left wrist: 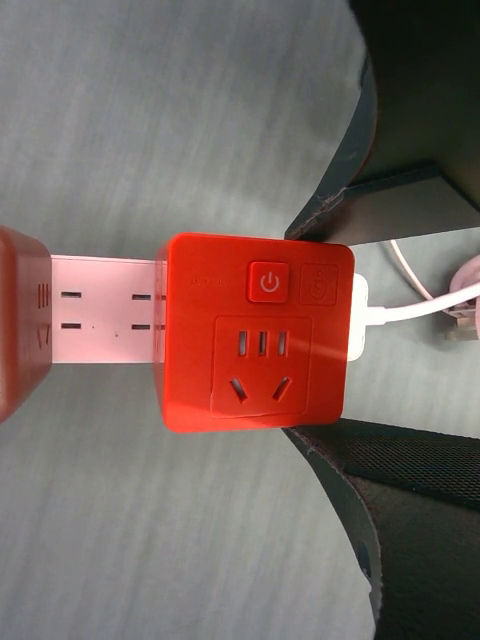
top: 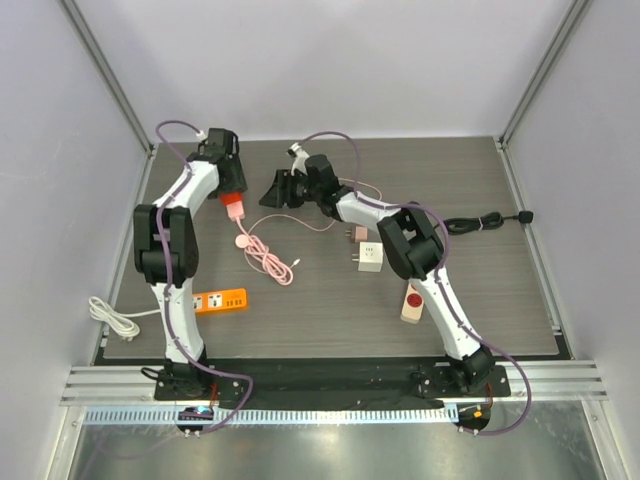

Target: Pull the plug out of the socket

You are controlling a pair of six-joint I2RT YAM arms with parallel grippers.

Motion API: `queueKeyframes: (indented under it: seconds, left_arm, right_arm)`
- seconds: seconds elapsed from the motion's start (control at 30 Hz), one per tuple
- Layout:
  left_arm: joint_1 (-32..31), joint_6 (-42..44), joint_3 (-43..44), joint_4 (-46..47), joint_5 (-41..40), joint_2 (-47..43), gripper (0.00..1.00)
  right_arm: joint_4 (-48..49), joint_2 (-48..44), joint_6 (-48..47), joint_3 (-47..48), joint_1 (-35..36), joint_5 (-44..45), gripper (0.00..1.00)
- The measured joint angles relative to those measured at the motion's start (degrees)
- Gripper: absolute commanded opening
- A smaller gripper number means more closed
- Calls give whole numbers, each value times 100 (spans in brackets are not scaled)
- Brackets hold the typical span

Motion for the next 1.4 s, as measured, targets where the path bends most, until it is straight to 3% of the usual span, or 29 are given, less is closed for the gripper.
queueKeyframes:
  seconds: [0.37,0.57,0.73,1.07,1.4]
  left_arm:
    - [-645,-190,-494,-575,-612,-446,0]
    - [-645,-273,-776,-472,-570,-603,0]
    - [-636,-315,-848,-444,-509,-660,0]
    - [-634,-343,-848,-459,-444,-673,0]
    - [-590,-299,-863,-463,-243,-715,0]
  right_arm:
    - [20,0,166,-120,352,-160,56]
    - [293,26,605,-525,586,-177,55]
    - [387,87,903,-555,632,-131,44]
    - [402,199,1373,-542,627,339,41]
    - [-199,503,1731,168,638,505,32]
